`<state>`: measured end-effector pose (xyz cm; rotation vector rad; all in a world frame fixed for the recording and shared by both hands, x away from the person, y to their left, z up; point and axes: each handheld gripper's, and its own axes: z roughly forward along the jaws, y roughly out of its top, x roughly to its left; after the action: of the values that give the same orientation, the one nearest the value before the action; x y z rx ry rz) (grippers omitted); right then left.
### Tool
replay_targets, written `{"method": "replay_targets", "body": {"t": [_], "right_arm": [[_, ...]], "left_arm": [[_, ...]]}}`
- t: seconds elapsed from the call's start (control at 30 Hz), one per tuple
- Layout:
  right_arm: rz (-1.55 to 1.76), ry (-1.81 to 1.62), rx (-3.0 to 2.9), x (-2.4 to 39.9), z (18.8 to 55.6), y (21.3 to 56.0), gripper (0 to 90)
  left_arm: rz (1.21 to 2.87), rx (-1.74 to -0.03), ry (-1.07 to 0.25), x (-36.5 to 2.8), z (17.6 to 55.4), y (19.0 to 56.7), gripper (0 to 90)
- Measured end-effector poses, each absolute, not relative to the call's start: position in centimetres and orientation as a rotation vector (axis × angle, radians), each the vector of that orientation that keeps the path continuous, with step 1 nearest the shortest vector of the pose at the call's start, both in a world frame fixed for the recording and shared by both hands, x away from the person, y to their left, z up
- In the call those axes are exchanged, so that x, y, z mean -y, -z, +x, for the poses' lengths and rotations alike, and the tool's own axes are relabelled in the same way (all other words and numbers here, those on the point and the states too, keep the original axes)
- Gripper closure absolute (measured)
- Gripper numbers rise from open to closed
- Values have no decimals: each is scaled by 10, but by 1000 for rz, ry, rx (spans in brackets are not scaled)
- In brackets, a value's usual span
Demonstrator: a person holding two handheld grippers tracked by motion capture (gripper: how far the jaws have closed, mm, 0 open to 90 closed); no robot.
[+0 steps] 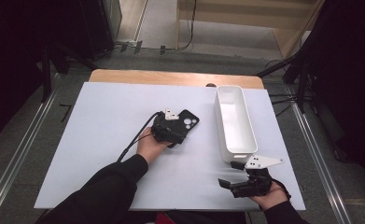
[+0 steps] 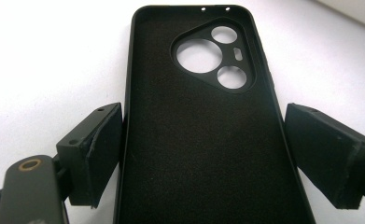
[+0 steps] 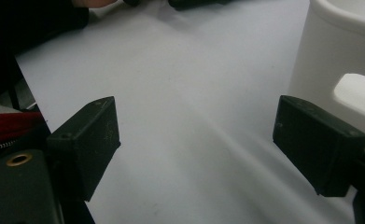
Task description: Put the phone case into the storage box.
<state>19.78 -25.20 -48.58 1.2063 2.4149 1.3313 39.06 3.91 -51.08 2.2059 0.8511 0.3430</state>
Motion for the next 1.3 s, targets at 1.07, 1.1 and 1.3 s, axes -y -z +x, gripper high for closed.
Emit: {"method": "replay_targets", "body": {"t": [1.07,1.1,1.3], "right_arm": [[1178,-1340,-2418,250,200,484,132],[1181,-1340,-2420,250,200,484,132],[1170,-1347,-2420,248,202,484,132]], "left_arm": [[2068,-799,-279,-60,371,473,140],[2067,-796,-278,-61,370,471,140],[2048,-792,-275,-69,364,463,140]]}}
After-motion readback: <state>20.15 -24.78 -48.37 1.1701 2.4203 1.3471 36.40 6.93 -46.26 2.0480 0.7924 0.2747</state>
